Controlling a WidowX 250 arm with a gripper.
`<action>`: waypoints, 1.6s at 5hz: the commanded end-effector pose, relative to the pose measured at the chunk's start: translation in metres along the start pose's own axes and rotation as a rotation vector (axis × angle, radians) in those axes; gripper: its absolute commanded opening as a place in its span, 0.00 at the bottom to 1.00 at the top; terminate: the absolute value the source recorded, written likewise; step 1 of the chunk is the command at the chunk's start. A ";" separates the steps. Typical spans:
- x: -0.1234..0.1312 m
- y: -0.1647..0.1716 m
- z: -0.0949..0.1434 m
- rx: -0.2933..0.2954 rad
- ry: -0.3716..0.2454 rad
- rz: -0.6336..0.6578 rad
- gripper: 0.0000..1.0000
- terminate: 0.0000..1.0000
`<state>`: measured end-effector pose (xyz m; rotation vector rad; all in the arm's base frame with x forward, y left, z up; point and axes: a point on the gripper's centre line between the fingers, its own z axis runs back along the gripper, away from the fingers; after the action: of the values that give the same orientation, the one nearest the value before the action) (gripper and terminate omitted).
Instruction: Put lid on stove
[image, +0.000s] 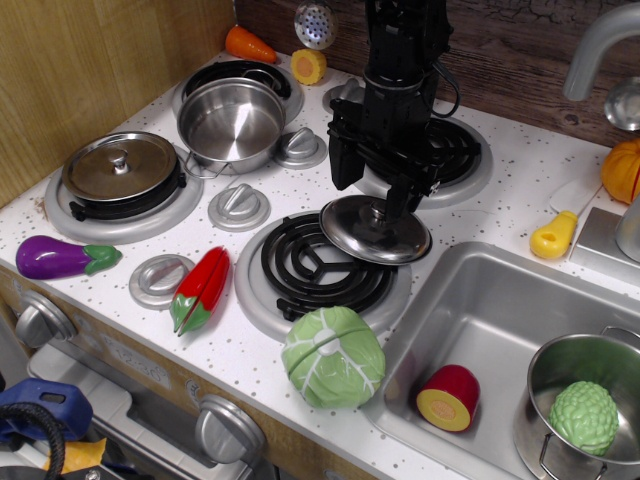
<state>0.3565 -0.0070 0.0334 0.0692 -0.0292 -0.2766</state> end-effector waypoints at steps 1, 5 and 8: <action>0.009 0.007 0.011 0.005 -0.061 0.016 1.00 0.00; 0.009 0.005 0.000 -0.012 -0.083 0.025 1.00 0.00; 0.002 0.000 0.004 -0.017 -0.073 0.050 0.00 0.00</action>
<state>0.3474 -0.0055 0.0250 0.0597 0.0045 -0.2259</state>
